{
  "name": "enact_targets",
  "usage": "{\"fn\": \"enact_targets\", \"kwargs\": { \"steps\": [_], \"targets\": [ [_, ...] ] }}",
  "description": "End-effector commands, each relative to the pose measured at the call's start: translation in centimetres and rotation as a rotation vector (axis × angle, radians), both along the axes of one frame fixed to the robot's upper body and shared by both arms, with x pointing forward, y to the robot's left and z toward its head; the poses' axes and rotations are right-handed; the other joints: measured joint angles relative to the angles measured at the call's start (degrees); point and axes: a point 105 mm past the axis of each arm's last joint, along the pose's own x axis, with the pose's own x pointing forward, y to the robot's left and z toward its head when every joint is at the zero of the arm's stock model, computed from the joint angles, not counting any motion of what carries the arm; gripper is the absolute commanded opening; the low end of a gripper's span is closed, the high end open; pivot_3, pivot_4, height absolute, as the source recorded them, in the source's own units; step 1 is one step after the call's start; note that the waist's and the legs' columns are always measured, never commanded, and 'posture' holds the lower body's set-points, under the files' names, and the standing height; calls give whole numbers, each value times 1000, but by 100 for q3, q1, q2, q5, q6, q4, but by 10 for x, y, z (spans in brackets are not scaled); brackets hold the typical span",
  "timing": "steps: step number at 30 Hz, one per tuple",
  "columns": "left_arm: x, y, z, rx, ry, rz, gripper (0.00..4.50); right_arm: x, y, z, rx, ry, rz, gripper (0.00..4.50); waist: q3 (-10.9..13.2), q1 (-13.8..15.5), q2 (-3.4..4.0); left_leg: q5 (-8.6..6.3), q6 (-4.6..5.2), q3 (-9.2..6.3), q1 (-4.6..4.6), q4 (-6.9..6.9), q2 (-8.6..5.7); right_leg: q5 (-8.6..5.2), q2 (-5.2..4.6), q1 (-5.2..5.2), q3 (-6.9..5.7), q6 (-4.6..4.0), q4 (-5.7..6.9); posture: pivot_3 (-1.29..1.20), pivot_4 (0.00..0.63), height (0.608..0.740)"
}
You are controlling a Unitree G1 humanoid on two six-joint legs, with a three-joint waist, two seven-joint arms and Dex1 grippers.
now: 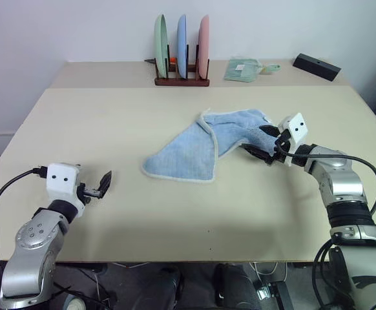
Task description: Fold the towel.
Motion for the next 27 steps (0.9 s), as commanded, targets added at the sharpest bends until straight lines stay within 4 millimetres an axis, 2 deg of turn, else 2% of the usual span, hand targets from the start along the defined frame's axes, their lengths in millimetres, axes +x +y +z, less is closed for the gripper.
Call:
{"fn": "enact_targets", "kwargs": {
  "steps": [1,10,16,21,25,27],
  "targets": [
    [2,1,7,43,-29,-11,4410,4,3,13,-1,-51,7,4500,0,5,0,-1,-1,5,1,0,2,0,4,-2,10,0,0,0,150,740],
    [8,0,5,67,-30,-34,4410,-3,4,5,-10,-50,12,4500,0,7,0,-3,-2,32,2,-3,10,0,10,-13,33,1,3,0,150,740],
    [12,-12,9,66,-43,-78,4410,-4,0,3,-32,-43,5,4500,0,2,0,-4,-1,37,3,-3,12,0,10,-15,36,1,4,0,150,740],
    [15,-37,15,11,-54,-181,4410,-13,-10,7,-23,-17,7,4500,0,24,0,-4,0,39,2,-2,12,1,11,-15,39,1,5,0,150,740],
    [19,-67,21,-18,-48,-328,4410,-25,-10,6,-12,26,40,4500,0,13,0,-5,0,39,2,-2,12,1,11,-15,40,1,5,0,150,740],
    [21,-98,26,-8,-32,-476,4410,-32,-9,5,-10,29,40,4500,0,14,0,-5,0,40,2,-2,14,1,11,-16,41,1,5,0,150,740]
  ]
}}
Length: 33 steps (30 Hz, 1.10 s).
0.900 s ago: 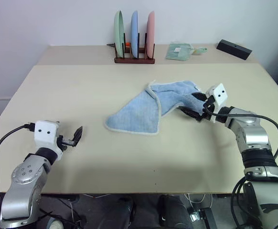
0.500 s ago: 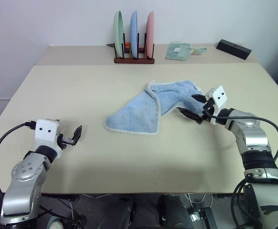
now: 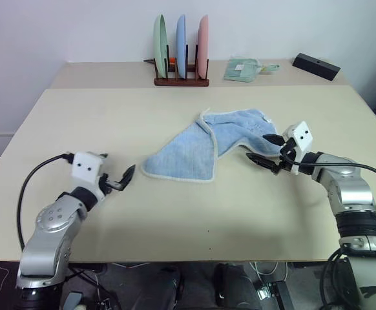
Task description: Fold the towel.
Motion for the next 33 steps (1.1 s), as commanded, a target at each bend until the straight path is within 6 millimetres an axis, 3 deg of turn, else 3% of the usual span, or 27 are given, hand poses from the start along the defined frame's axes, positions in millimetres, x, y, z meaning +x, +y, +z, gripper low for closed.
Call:
{"fn": "enact_targets", "kwargs": {
  "steps": [1,4,9,14,19,22,29,33],
  "targets": [
    [-1,-51,14,30,-12,-237,4410,-11,4,15,23,-46,21,4500,0,7,0,0,0,1,1,0,1,0,1,0,0,0,1,0,150,740],
    [4,-88,11,81,41,-383,4410,-18,7,15,20,-45,25,4500,0,7,0,-2,3,6,-3,10,1,1,0,1,2,1,2,0,150,740],
    [8,-139,-21,257,162,-564,4410,-20,13,8,18,-51,3,4500,-1,-26,1,-4,5,19,3,4,2,1,2,-4,11,3,5,0,150,740],
    [15,-164,-28,244,259,-566,4410,-25,14,12,28,-63,3,4500,0,-3,0,-4,5,26,0,7,6,2,6,-8,16,6,5,0,150,740],
    [19,-167,-40,187,341,-525,4410,-26,22,5,16,-54,18,4500,-1,-7,0,-4,5,28,2,7,7,4,8,-8,19,11,5,0,150,740],
    [21,-163,-45,159,363,-485,3523,-21,25,6,18,-63,30,4500,-1,-10,0,-4,5,29,2,7,7,4,8,-9,21,12,5,0,150,740],
    [28,-143,-52,174,340,-398,50,-19,35,9,17,-76,60,4500,-1,7,-1,-4,5,32,3,9,8,4,9,-8,23,12,5,0,150,740],
    [29,-140,-37,181,230,-420,50,-21,36,8,-4,-78,64,4500,-2,-12,-1,-4,5,33,3,10,8,4,9,-8,23,13,6,0,150,740]
  ]
}}
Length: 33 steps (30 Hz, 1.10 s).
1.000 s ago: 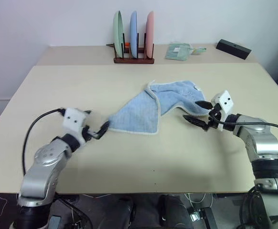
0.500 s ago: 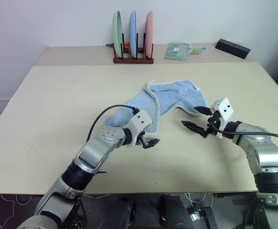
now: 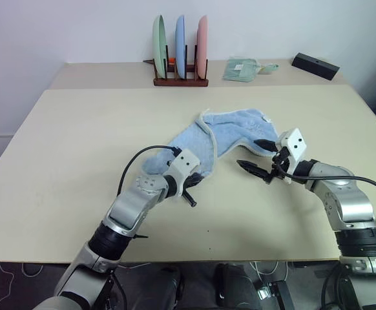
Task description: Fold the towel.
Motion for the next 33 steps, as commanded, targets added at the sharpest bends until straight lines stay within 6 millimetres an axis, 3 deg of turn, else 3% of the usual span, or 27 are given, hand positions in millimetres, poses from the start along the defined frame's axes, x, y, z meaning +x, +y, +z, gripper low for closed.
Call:
{"fn": "enact_targets", "kwargs": {
  "steps": [1,4,12,17,22,29,32,33],
  "targets": [
    [4,14,15,-9,-114,4,50,-1,1,12,-31,-61,7,4500,0,-13,0,0,0,0,0,-2,1,0,1,-2,0,0,0,0,150,740],
    [-7,29,36,-64,-200,-63,50,1,-5,17,-69,-92,-7,4500,0,-15,0,-1,-2,11,-5,-5,6,0,6,-16,8,0,5,0,150,740],
    [-40,113,55,-41,-215,-53,50,9,-21,24,-127,-137,-29,4500,0,9,2,-3,-3,24,-8,-11,13,0,12,-29,19,0,6,0,150,740],
    [-59,148,53,-5,-168,-18,50,31,-33,24,-256,-180,-83,4500,1,-15,3,-7,4,28,-7,-9,13,0,12,-26,21,-1,4,0,150,740],
    [-70,186,37,84,-89,58,50,62,-45,36,-336,-234,-160,4500,2,-75,5,-8,1,38,-3,-22,20,-1,15,-32,25,-2,3,0,150,740],
    [-97,233,10,171,39,155,50,78,-28,47,-523,-367,-71,4500,2,-197,5,-8,1,44,-4,-42,21,-1,14,-46,26,-2,2,0,150,740],
    [-101,227,12,125,33,150,50,83,-8,40,-469,-315,-20,4500,2,-226,5,-8,1,49,-5,-47,24,-1,15,-53,29,-2,2,0,150,740],
    [-99,224,14,108,24,147,50,85,-2,36,-377,-250,-29,4500,2,-247,5,-8,1,49,-5,-47,26,-1,16,-52,29,-2,2,0,150,740]
  ]
}}
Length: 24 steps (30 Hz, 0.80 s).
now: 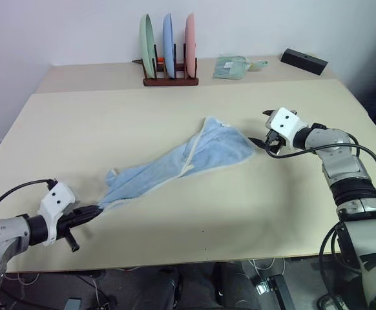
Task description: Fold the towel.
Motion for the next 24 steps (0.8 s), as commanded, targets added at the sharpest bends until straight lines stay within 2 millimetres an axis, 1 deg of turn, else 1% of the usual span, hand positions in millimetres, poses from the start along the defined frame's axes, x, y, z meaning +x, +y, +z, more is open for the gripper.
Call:
{"fn": "enact_targets", "kwargs": {
  "steps": [1,3,5,7,9,12,13,14,15,18,19,21,22,23,24],
  "targets": [
    [5,-9,16,-26,-76,-21,50,7,22,1,192,109,14,4500,0,-41,0,0,0,0,0,0,2,0,1,0,0,0,0,0,150,740],
    [8,-13,17,-35,-88,-21,50,8,28,-8,275,206,11,4500,0,-42,0,1,-1,-2,0,-5,3,0,1,1,0,0,0,0,150,740],
    [9,-14,17,-37,-91,-19,50,7,29,-10,283,228,10,4500,0,-39,0,1,0,-4,-2,-6,3,0,0,0,0,-1,0,0,150,740],
    [11,-24,21,-82,-99,-33,50,5,28,-30,348,386,-46,4500,0,-47,0,1,0,-3,-2,-16,1,1,-1,-1,0,-1,1,0,150,740],
    [13,-31,23,-116,-102,-42,50,4,23,-48,333,469,-120,4500,0,-57,0,1,0,-4,-2,-18,1,1,0,-2,0,-1,1,0,150,740],
    [15,-37,23,-122,-104,-53,50,3,21,-58,297,496,-160,4500,-4,-80,1,1,-1,0,5,-20,2,1,-2,-7,0,-1,1,0,150,740],
    [16,-39,23,-121,-105,-56,0,2,22,-59,304,507,-158,3968,-5,-82,2,1,-2,0,6,-21,3,1,-1,-6,0,-1,1,0,150,740],
    [17,-40,23,-121,-108,-58,0,0,24,-60,315,525,-151,3712,-7,-79,4,2,-2,0,7,-21,4,1,-1,-6,0,-1,2,0,150,740],
    [18,-41,23,-124,-110,-57,0,-2,25,-60,321,537,-143,3275,-8,-73,3,2,-2,1,7,-21,4,1,-1,-5,0,-1,2,0,150,740],
    [21,-44,26,-141,-129,-55,0,-10,23,-62,301,550,-115,1825,-9,-47,2,2,-2,1,7,-19,3,1,-1,-2,0,-1,2,0,150,740],
    [23,-44,27,-144,-138,-51,0,-14,22,-61,298,550,-102,1280,-10,-34,2,2,-2,0,7,-19,3,1,-1,-1,0,-1,2,0,150,740],
    [27,-43,29,-151,-152,-36,0,-21,18,-57,292,543,-79,328,-10,-10,2,2,-2,-1,7,-18,2,1,-2,0,0,-1,2,0,150,740],
    [28,-43,30,-154,-157,-33,0,-25,16,-56,278,536,-70,35,-10,2,2,1,-2,-1,6,-17,2,1,-2,-1,0,-1,2,0,150,740],
    [29,-44,31,-160,-164,-29,0,-33,7,-54,227,519,-60,35,-10,31,3,1,-2,0,6,-17,2,1,-2,-1,0,-1,2,0,150,740],
    [30,-44,33,-166,-172,-27,0,-46,-4,-51,171,512,-35,35,-11,87,4,1,-2,1,5,-17,1,1,-3,-2,0,-1,2,0,150,740]
  ]
}}
